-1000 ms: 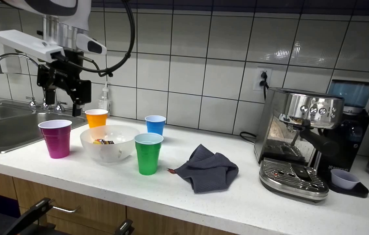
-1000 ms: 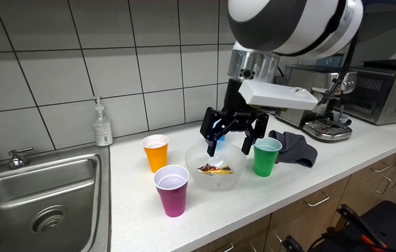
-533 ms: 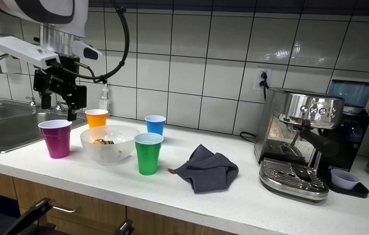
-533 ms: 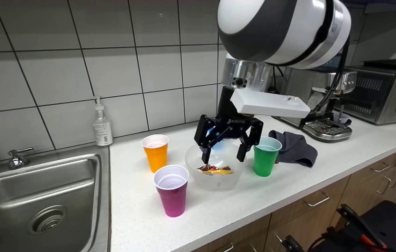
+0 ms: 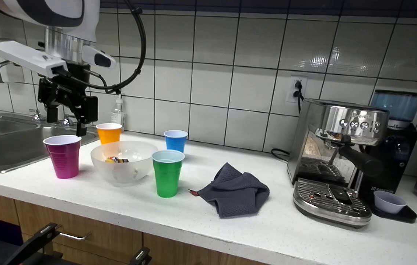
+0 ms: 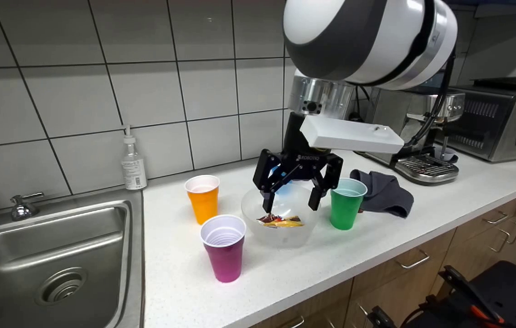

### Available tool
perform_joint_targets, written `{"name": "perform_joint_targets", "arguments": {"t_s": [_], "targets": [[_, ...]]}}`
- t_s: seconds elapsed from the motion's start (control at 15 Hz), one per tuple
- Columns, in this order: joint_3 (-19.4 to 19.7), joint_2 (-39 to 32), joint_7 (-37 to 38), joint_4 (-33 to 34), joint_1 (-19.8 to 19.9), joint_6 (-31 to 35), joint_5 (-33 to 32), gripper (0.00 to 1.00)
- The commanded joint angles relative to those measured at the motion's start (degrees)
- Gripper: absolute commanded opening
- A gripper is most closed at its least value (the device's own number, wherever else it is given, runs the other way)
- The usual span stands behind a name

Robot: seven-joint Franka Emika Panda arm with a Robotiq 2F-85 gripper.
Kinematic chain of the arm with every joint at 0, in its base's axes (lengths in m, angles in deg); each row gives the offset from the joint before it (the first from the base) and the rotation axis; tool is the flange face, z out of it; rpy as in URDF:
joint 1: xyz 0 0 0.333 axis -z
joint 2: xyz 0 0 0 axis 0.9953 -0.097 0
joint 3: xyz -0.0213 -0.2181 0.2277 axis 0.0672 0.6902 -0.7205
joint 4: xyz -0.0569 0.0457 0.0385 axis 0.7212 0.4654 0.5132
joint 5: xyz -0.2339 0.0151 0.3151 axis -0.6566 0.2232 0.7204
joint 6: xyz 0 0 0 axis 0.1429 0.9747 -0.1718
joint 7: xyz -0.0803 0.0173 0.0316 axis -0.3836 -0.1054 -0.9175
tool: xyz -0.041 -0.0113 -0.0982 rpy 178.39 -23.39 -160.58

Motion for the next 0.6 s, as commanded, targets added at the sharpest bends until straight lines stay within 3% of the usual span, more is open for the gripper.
{"name": "perform_joint_targets", "arguments": {"t_s": [0.0,0.53], "targets": [[-1.2,-1.2,2.0,1.3,0.2,0.0,0.1,1.0],[-4.8,-9.3,13.9,6.1,1.1,3.7,-1.2,1.0]]}}
